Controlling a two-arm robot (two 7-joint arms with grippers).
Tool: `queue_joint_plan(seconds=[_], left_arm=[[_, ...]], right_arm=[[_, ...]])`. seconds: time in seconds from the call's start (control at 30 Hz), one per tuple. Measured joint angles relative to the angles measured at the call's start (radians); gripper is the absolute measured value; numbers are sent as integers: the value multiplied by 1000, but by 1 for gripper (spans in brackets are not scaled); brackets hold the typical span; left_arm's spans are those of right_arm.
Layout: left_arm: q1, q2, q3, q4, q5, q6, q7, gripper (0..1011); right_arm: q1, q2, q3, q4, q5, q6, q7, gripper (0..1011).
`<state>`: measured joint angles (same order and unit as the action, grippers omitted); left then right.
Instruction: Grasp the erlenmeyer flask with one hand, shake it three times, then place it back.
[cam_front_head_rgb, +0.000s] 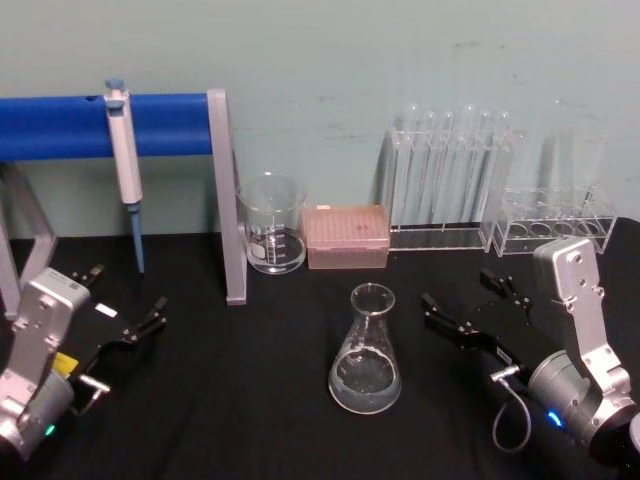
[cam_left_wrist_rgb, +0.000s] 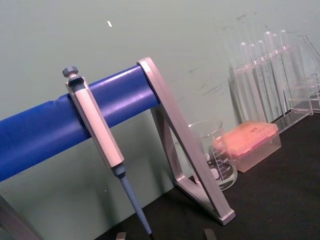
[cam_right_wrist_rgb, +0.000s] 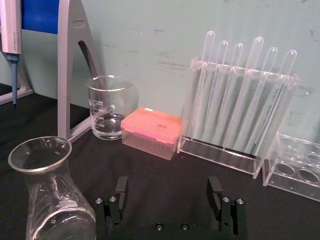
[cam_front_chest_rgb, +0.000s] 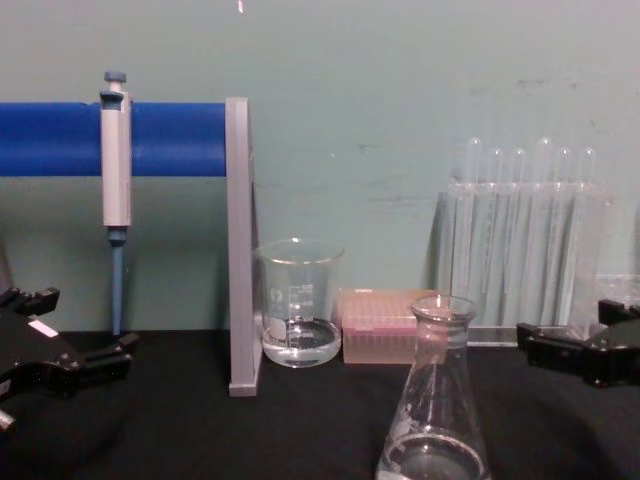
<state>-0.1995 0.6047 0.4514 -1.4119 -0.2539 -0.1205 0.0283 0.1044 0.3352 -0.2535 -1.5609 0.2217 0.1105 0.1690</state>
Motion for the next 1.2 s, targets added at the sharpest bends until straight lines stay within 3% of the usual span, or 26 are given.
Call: queue_joint_plan(seconds=[1.2], left_arm=[[0,0,0,0,0,0,0,1001]], right_arm=[[0,0,0,0,0,0,0,1000]])
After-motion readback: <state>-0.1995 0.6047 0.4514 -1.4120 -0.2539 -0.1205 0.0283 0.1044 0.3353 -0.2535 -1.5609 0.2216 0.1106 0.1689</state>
